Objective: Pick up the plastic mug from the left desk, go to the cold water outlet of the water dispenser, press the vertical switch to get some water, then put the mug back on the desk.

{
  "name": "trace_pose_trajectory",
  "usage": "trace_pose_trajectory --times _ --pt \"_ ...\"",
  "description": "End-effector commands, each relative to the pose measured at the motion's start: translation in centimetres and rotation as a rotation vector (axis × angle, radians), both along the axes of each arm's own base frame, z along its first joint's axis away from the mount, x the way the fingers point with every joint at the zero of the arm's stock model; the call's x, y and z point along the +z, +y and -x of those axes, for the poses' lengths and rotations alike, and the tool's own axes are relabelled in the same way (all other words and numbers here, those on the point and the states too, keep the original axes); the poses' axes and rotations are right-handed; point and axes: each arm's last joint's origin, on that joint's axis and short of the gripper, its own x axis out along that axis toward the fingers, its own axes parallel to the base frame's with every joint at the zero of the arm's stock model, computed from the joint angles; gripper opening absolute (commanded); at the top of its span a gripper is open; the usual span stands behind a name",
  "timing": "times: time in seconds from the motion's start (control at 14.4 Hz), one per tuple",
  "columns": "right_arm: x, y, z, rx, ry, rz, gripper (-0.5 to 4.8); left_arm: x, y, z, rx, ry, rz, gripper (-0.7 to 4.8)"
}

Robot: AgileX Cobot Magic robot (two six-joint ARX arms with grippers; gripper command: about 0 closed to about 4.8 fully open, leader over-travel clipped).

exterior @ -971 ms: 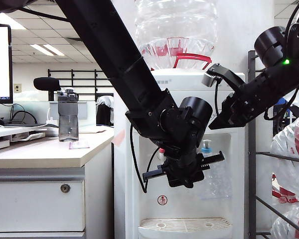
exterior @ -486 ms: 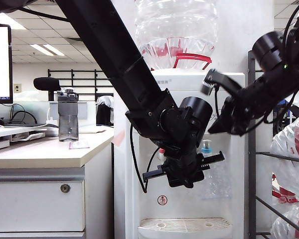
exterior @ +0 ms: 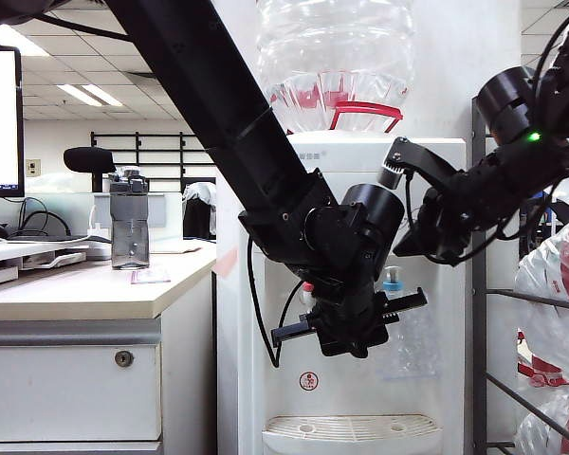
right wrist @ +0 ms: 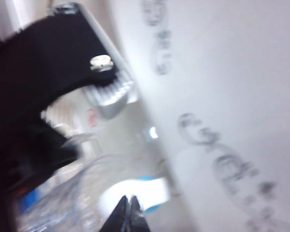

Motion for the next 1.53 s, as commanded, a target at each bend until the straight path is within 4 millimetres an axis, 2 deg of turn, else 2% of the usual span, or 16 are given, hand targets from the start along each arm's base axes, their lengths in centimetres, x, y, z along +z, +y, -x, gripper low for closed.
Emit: trace_pose_trajectory --times 0.07,0.49,1.53 --pt "0.0 0.2 -0.8 0.003 -0.008 -0.003 -0.03 0.7 -0.3 -0.1 0.009 -0.027 0.032 -0.06" --pt "-0.1 0.4 -1.9 0.015 0.042 -0.002 -0.03 0.6 -0.3 -0.1 0.01 -0.026 0.034 -0.06" --pt "-1.6 0.3 -1.6 -0.019 0.139 0.04 -0.03 0.6 -0.2 -0.1 0.011 -0.025 0.033 -0.06"
